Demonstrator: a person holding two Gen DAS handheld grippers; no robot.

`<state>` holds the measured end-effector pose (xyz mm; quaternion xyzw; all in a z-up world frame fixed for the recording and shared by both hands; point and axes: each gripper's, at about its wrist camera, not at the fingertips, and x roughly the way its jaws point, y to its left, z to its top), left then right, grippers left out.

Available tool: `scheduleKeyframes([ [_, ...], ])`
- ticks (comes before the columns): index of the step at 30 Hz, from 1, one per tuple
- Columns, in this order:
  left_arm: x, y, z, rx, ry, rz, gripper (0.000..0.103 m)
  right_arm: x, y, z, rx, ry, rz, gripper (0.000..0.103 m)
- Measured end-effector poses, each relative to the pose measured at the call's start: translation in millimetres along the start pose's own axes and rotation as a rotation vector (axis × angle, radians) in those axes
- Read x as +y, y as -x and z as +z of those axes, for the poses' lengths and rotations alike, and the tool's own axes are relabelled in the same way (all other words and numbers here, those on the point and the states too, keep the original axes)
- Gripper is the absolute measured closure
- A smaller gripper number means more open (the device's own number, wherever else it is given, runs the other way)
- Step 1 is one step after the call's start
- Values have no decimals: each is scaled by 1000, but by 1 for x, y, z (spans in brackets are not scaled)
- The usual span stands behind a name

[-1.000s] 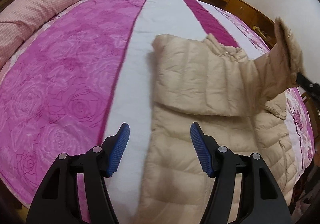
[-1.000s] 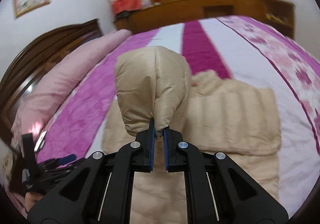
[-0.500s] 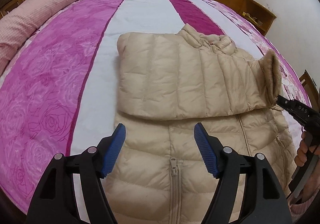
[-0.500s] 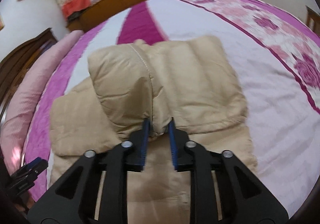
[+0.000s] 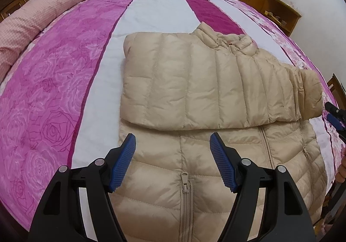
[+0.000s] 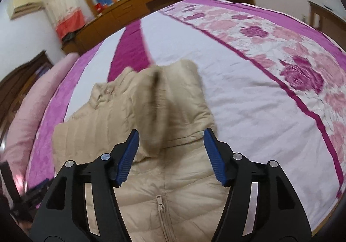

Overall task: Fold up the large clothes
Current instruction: 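Fold the held side over the jacket body with the right tool and release, then move both open tools to the jacket hem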

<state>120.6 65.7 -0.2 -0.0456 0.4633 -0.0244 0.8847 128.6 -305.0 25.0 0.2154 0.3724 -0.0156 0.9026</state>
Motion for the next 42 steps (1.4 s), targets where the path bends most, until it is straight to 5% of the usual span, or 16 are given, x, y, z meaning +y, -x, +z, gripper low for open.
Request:
scheduleKeyframes([
  [11, -1, -1, 1, -7, -6, 2, 33, -13, -41, 2, 61, 33, -80, 38],
  [13, -1, -2, 2, -13, -9, -9, 33, -17, -54, 1, 85, 36, -70, 51],
  [14, -2, -2, 2, -17, -12, -14, 33, -18, -58, 0, 96, 43, -50, 82],
  [18, -5, -10, 12, -39, -37, -10, 33, -10, -47, 11, 16, 103, -60, 94],
  [28, -1, -77, 50, -15, -42, 67, 33, -23, -88, 26, 58, 91, -151, 90],
  [34, -6, -86, 52, -6, -64, 93, 32, -32, -103, 23, 85, 68, -150, 84],
  [39, -1, -61, 47, -6, -54, 79, 32, -44, -74, 24, 70, -3, -102, 52],
  [42, 4, -38, 35, -10, -53, 70, 32, -49, -47, 16, 72, -3, -61, 45],
])
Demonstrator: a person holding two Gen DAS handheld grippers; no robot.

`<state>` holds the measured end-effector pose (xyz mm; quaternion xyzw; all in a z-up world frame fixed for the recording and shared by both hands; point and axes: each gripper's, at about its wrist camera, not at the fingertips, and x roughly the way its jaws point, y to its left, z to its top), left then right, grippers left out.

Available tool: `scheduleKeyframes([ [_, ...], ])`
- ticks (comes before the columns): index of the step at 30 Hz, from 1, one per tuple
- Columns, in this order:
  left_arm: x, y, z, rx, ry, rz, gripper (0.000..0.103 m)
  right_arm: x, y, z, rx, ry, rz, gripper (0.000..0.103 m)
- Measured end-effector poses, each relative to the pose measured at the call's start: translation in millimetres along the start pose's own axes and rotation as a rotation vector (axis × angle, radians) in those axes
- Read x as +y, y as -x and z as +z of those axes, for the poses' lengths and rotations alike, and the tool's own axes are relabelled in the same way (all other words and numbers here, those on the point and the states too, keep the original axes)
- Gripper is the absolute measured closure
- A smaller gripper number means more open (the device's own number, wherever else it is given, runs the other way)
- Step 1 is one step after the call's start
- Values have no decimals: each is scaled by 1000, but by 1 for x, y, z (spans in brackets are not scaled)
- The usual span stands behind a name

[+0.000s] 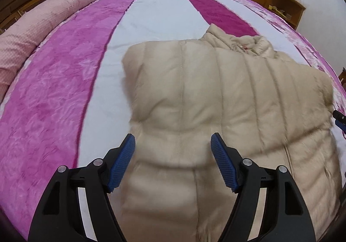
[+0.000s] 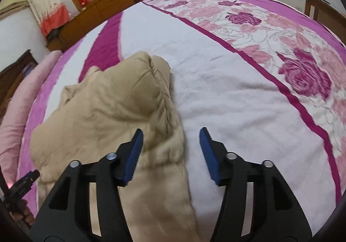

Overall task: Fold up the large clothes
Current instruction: 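Move both open tools to the jacket hem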

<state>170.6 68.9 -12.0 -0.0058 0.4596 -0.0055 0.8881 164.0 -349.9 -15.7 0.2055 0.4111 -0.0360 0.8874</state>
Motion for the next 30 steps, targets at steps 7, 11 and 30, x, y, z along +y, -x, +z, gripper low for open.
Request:
scheduleKeyframes([
  [7, 1, 48, -53, 3, -8, 0, 31, -4, 54, -48, 37, 56, 35, 36],
  [11, 4, 72, -77, -3, 11, -28, 31, -3, 75, -77, 63, 126, 24, 31],
  [30, 15, 101, -169, 124, 8, -1, 31, -13, 113, -163, 165, 238, -18, 22],
])
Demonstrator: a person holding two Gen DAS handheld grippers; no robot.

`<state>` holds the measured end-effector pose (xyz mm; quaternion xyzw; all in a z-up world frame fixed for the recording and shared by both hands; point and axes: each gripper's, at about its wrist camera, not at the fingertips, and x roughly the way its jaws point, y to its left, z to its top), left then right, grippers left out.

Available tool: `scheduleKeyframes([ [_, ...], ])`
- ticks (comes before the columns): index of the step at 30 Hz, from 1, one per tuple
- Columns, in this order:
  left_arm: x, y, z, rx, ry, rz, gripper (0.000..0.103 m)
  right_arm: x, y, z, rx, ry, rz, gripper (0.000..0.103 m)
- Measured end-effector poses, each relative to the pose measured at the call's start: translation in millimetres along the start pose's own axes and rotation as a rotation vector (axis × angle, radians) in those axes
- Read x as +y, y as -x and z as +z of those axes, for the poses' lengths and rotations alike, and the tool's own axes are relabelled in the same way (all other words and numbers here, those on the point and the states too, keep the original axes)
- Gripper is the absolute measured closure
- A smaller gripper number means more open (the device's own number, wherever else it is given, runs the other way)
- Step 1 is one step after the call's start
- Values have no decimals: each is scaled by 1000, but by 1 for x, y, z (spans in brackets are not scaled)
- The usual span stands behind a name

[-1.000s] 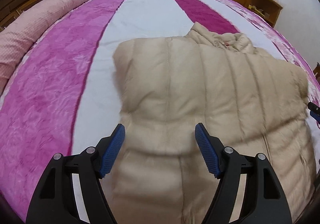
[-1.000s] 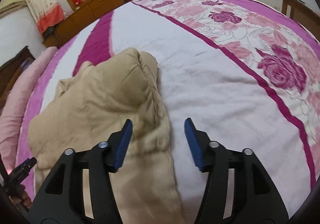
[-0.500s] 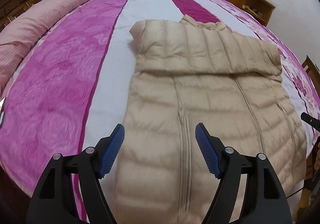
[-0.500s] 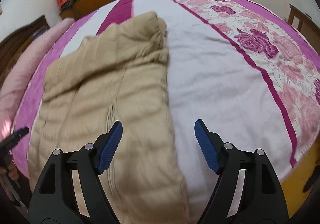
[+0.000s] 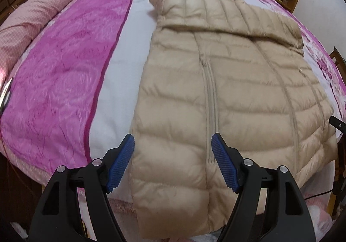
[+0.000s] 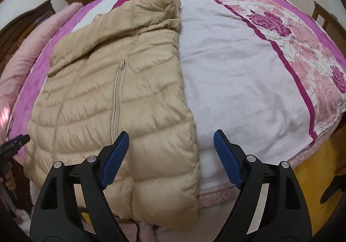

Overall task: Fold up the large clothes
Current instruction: 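Move both open tools to the jacket hem, then close the right tool on the hem while the left tool grasps the hem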

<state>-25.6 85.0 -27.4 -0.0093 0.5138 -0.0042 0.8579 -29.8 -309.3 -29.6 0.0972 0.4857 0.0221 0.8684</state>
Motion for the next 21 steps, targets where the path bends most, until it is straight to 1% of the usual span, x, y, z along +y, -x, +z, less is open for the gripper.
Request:
scheduleKeyframes([
  [5, 2, -12, -10, 15, -20, 62, 30, 5, -9, -12, 30, 39, 11, 21],
  [9, 7, -18, -13, 29, 11, 24, 30, 10, -22, -19, 62, 46, 34, 21],
  [15, 16, -24, -17, 68, 93, -84, 31, 16, -29, -20, 71, 61, 59, 19],
  [17, 13, -23, -19, 76, 91, -128, 31, 18, -29, -21, 70, 67, 67, 18],
  [19, 6, -22, -22, 77, 67, -146, 31, 20, -29, -21, 70, 72, 89, 18],
  [21, 0, -23, -24, 76, 45, -145, 31, 23, -29, -22, 70, 77, 108, 18],
])
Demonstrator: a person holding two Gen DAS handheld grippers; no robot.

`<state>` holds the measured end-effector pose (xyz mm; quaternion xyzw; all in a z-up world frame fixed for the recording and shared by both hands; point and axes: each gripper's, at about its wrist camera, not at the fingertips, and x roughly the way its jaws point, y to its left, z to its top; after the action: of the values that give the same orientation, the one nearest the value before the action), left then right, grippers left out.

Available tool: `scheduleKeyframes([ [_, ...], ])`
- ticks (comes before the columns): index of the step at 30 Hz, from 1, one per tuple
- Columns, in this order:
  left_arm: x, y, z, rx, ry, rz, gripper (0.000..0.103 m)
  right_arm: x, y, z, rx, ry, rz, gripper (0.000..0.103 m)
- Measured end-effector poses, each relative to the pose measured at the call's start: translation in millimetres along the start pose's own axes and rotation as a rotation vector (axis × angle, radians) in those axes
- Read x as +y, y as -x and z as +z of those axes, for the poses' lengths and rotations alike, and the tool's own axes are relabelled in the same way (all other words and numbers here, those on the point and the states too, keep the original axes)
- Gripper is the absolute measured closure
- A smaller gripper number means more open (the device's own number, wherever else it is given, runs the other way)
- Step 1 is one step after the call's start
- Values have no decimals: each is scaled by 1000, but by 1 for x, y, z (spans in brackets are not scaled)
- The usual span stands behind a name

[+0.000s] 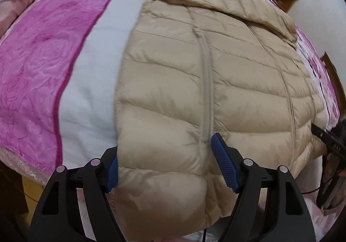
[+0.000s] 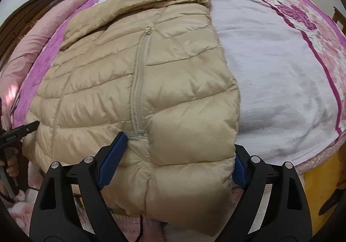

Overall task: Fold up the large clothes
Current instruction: 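Close the right tool on the hem while the left tool grasps the hem, then lift the hem with both tools and fold it toward the collar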

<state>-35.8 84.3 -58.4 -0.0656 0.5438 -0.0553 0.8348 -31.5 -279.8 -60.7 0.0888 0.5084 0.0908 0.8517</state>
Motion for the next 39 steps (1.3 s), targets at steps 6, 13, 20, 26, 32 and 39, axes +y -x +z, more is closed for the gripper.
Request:
scheduleKeyframes([
  [6, -5, -4, -1, 3, -5, -4, 40, 7, 2, -1, -15, 15, 27, 41],
  [13, -7, 8, 3, -5, -6, -88, 82, 7, 22, 4, -68, 10, 66, 83],
  [20, -12, 42, 8, -52, -22, -114, 88, 4, 60, 12, -150, -6, 130, 89],
  [26, -13, 80, 3, -73, -60, -129, 88, 11, 95, 15, -200, 11, 168, 90],
  [32, -15, 110, -7, -52, -58, -144, 88, 18, 128, 10, -226, 46, 184, 90],
  [39, -18, 141, -18, -69, -71, -146, 88, 22, 156, 3, -254, 69, 199, 90],
])
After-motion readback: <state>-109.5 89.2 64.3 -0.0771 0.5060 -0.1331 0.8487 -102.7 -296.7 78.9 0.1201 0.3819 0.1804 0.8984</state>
